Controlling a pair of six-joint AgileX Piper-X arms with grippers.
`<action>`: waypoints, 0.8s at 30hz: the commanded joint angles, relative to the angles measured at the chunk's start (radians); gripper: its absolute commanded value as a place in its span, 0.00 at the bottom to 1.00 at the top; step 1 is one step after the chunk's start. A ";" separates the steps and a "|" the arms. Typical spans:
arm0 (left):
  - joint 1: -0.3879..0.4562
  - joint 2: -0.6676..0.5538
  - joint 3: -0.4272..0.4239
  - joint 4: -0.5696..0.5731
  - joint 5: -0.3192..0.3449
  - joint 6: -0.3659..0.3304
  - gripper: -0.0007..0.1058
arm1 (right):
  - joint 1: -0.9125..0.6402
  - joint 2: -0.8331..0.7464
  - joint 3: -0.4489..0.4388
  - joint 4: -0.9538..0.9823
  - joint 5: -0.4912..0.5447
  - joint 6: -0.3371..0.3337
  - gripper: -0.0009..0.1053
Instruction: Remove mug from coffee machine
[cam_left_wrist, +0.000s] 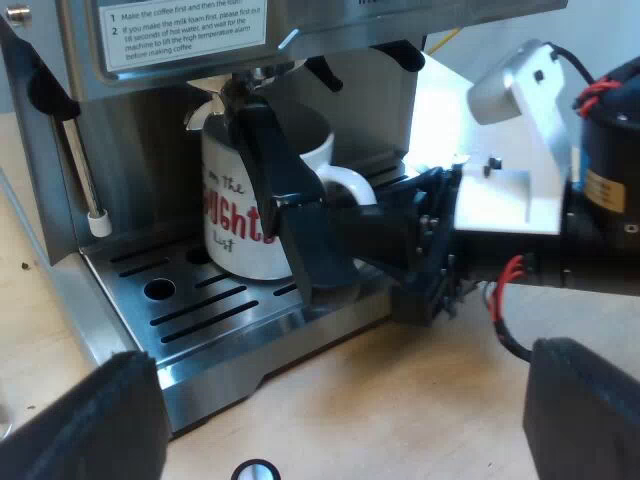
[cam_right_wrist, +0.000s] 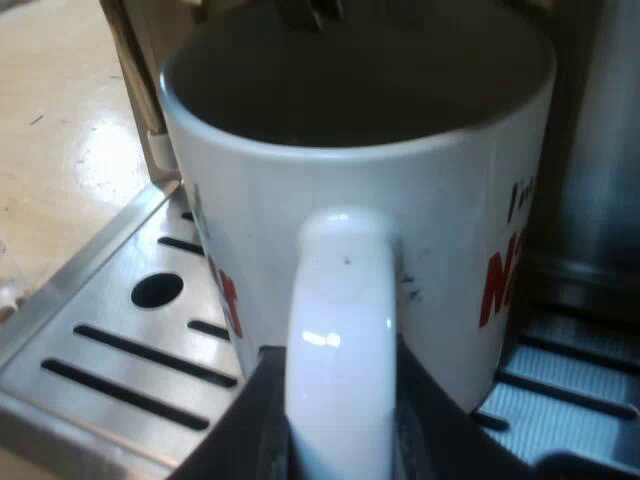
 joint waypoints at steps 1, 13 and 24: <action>-0.005 -0.002 -0.008 -0.004 0.000 -0.002 0.75 | 0.000 -0.043 0.024 -0.021 0.007 -0.004 0.01; -0.005 -0.002 -0.008 -0.004 0.007 -0.002 0.75 | 0.075 -0.186 0.140 -0.021 0.028 -0.004 0.01; -0.005 -0.002 -0.008 -0.001 0.175 -0.002 0.75 | 0.138 -0.328 0.219 -0.021 0.070 -0.004 0.01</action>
